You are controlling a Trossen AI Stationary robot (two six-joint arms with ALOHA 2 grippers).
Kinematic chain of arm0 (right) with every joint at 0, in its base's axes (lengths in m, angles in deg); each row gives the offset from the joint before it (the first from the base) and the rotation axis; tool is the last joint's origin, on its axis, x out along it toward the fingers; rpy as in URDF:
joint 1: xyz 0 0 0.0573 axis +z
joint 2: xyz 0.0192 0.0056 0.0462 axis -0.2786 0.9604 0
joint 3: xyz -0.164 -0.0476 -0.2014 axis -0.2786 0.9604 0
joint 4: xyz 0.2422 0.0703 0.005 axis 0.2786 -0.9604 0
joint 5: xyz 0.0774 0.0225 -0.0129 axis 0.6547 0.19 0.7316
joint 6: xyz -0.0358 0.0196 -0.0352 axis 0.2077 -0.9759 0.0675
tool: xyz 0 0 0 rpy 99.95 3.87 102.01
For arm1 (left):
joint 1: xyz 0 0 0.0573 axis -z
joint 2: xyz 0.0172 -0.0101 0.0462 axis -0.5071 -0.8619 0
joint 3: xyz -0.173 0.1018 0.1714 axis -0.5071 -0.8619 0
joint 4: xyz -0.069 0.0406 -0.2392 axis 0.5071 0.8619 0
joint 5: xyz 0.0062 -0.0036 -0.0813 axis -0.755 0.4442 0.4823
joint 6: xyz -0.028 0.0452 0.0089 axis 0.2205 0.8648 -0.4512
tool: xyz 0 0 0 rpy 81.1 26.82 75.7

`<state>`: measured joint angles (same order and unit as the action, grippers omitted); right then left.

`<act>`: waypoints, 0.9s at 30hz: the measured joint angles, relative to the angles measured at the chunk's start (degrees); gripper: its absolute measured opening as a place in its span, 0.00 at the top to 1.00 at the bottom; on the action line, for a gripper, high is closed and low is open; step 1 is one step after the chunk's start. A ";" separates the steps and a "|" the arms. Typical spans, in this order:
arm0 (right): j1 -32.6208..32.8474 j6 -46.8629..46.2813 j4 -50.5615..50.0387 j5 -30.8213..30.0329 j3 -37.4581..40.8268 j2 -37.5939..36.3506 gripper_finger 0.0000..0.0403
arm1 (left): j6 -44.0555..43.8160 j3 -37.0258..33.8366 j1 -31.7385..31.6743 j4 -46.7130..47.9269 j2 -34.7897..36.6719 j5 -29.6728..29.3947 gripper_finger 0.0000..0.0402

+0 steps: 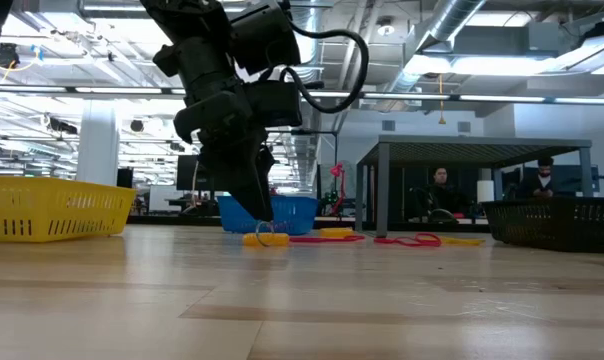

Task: Pick & Place Office Desk Supplies
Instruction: Put the yellow spring keychain into the blue bin

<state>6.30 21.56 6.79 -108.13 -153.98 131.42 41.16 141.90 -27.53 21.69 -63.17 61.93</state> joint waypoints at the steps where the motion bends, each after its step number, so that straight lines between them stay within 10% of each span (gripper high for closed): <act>1: 0.00 0.00 0.00 0.00 0.00 0.00 0.81 | 0.00 0.01 0.00 -0.02 -0.19 0.06 0.48; 18: 0.00 0.02 0.00 0.02 0.00 0.00 0.81 | -0.02 -0.01 0.02 -2.25 -4.07 -0.58 0.49; 27: 0.00 0.02 -0.04 0.02 0.00 0.00 0.81 | -3.40 -0.01 -0.09 -2.36 -4.16 -1.47 0.80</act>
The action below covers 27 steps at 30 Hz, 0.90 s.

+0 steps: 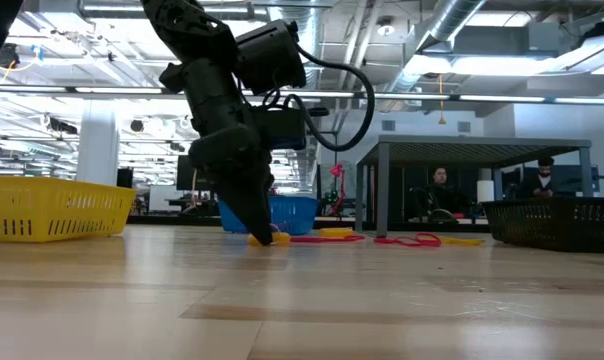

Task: Pick & Place Office Desk Supplies
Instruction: Put the yellow spring keychain into the blue bin

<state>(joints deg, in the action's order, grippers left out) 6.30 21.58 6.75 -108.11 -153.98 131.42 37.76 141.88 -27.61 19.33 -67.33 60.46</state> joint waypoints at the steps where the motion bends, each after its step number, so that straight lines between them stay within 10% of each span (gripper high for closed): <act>1: 0.00 0.00 0.02 0.00 0.00 0.00 0.81 | -0.53 0.00 -0.01 0.00 0.00 -0.07 0.85; 27: 0.00 1.05 -1.40 0.00 0.00 0.00 0.81 | -3.26 -0.17 0.30 0.64 12.51 0.65 0.99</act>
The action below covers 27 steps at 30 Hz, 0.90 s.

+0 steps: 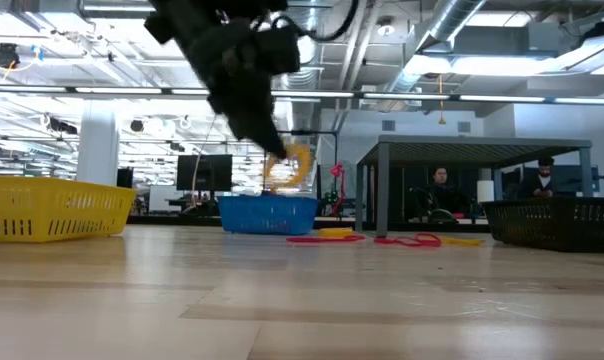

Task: Pick & Place Office Desk Supplies
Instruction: Put the yellow spring keychain into the blue bin

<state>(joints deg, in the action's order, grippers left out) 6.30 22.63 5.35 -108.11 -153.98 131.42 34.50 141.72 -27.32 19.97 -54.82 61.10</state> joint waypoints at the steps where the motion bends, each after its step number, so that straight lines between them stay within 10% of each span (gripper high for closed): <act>1: 0.00 0.00 0.02 0.00 0.00 0.00 0.81 | -0.48 0.08 -0.28 -0.17 1.39 -0.95 0.99; 13: 0.00 0.05 0.49 -0.01 0.00 0.00 0.81 | -9.95 0.14 -14.57 3.38 15.86 -8.60 0.99; 27: 0.00 0.51 1.52 0.00 0.00 0.00 0.81 | -11.31 0.06 -27.67 0.71 4.57 2.36 0.99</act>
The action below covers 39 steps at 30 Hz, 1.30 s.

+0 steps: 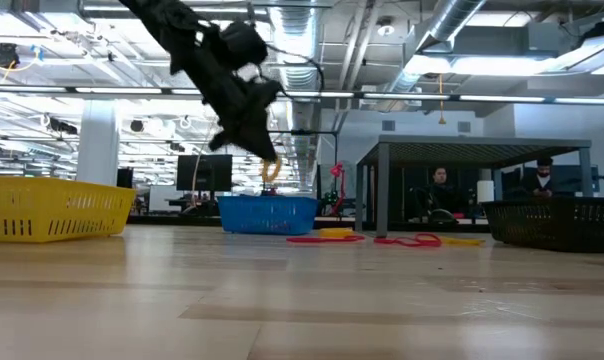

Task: Pick & Place Office Desk Supplies
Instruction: Put the yellow spring keychain into the blue bin

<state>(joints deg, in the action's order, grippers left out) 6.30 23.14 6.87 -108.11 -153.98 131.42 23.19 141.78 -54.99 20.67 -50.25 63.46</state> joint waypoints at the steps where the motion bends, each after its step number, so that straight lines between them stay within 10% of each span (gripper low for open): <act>1: 0.00 -0.07 0.00 0.00 0.00 0.00 0.81 | -0.18 -0.01 -0.09 0.12 -0.88 0.09 0.99; 39: 0.33 -0.51 -0.27 0.39 0.00 0.01 0.81 | 0.11 -0.01 -0.21 -1.13 -6.00 1.34 0.94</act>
<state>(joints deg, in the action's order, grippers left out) 6.63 22.63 6.60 -107.71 -153.98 131.43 23.30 141.77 -55.20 19.54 -56.25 64.80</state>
